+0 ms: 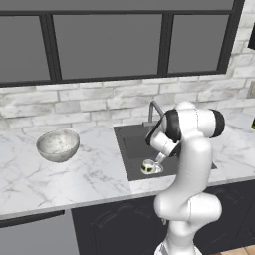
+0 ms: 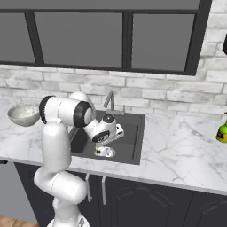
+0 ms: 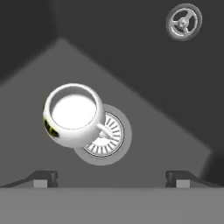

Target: Pick the mug and place it in the sink. Pick the bowl and place it in the open cabinet and then close the cabinet.

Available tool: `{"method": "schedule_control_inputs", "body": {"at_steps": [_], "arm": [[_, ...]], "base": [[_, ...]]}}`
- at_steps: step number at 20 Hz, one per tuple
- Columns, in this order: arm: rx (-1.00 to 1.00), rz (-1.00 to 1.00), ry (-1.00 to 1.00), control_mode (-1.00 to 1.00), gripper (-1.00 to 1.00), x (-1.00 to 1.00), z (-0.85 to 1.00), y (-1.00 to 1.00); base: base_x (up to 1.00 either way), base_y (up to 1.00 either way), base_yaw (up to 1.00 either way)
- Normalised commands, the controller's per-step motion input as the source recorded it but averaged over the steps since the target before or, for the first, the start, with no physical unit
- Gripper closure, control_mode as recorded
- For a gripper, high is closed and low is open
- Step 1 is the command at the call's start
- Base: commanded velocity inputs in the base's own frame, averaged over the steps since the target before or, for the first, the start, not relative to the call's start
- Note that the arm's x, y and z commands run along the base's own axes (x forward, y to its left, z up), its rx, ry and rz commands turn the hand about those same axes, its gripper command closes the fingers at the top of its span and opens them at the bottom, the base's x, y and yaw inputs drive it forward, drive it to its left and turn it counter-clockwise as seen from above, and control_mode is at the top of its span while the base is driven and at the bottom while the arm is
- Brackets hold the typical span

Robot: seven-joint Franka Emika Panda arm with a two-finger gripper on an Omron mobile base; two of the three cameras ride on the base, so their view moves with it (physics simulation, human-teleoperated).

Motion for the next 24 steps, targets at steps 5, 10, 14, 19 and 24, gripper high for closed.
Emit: {"method": "schedule_control_inputs", "body": {"at_steps": [5, 10, 14, 19, 24], "arm": [[-0.03, 0.00, -0.13, -1.00, -1.00, -0.39, 0.76, 0.00], [-0.06, -0.06, -0.10, -1.00, -1.00, -0.33, 0.75, 0.00], [0.00, -0.17, 0.00, -1.00, -1.00, -0.34, 0.72, 0.00], [-0.04, -0.17, 0.00, -1.00, -1.00, -0.05, 0.95, 0.00], [-0.04, -0.13, 0.02, -1.00, -1.00, 0.00, 1.00, 0.01]], "base": [[0.00, 0.00, 0.00], [0.00, 0.00, 0.00], [0.00, 0.00, 0.00], [0.00, 0.00, 0.00], [0.00, 0.00, 0.00]]}}
